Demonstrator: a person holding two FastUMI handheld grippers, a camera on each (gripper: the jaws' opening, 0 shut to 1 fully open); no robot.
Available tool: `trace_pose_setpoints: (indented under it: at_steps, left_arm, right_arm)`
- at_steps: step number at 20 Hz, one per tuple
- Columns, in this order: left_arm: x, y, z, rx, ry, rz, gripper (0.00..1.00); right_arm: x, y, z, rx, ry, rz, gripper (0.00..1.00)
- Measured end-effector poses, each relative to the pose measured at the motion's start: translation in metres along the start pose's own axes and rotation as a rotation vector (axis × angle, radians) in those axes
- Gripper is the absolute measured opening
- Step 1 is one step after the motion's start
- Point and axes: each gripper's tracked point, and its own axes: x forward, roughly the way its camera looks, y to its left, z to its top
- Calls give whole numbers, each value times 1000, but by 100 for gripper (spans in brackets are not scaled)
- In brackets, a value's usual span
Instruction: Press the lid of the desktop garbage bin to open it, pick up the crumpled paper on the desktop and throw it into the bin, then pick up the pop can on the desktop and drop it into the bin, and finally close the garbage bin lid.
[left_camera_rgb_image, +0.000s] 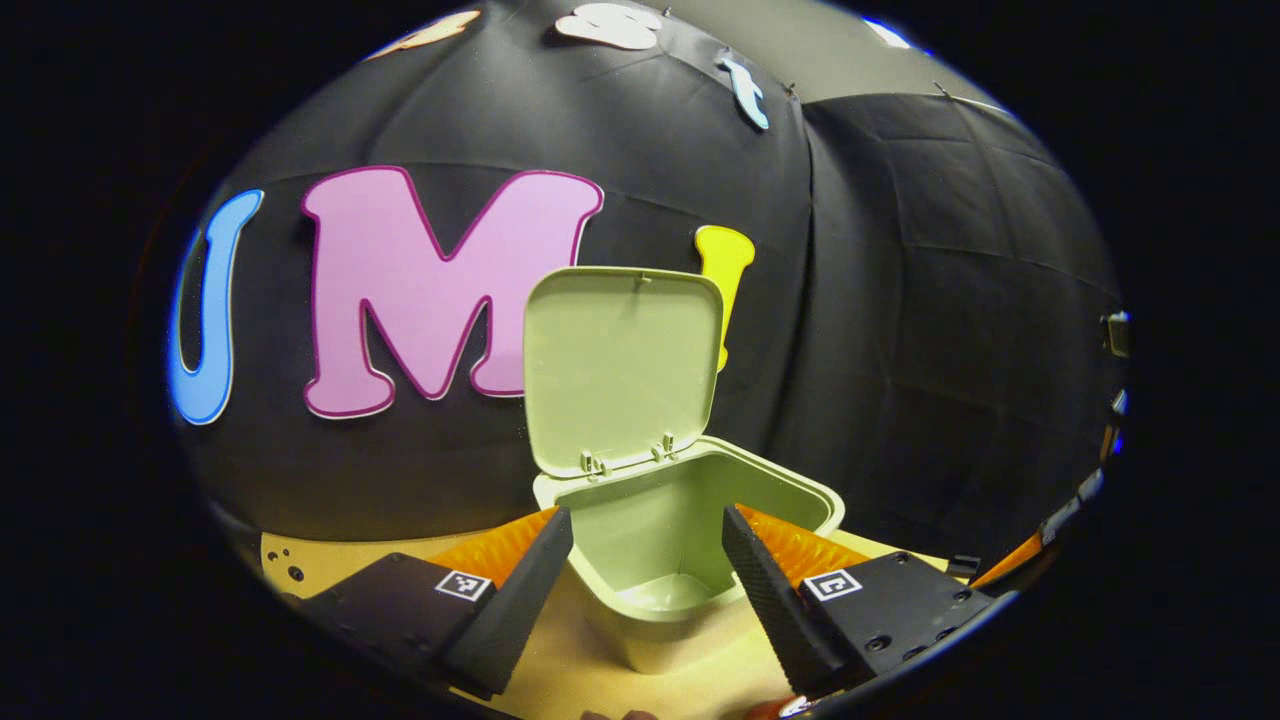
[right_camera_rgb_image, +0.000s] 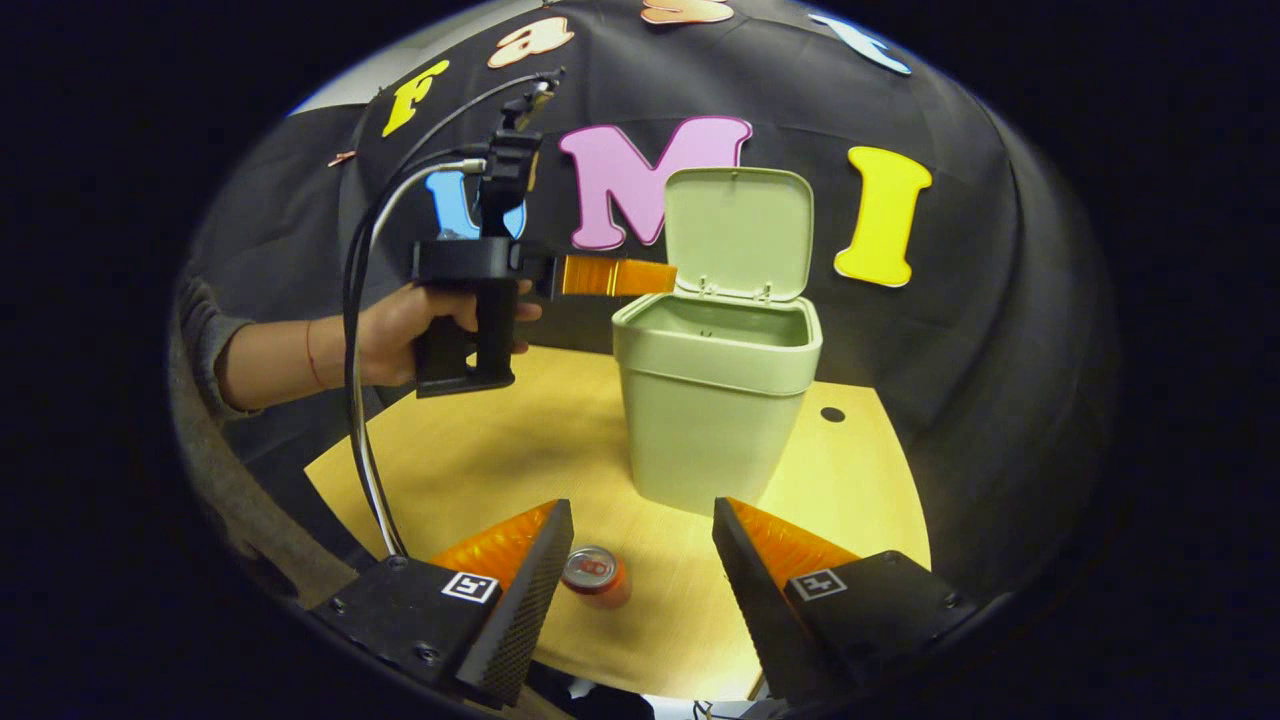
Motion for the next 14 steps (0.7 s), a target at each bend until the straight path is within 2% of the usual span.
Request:
trace_pose_setpoints:
  at_steps: [4,5,6,10,14]
  left_arm:
    - [-48,10,4,6,-25,74,98]
    - [-61,12,5,13,-29,94,98]
    - [-75,16,6,16,-34,117,98]
    - [-126,25,-1,2,-27,193,97]
    - [-170,33,-14,-13,-16,275,97]
  right_arm:
    - [11,13,-21,-23,51,59,90]
    - [14,15,-26,-34,64,73,87]
    - [18,18,-31,-52,79,85,90]
    - [29,31,-46,-131,120,143,90]
    - [42,39,-61,-158,153,184,90]
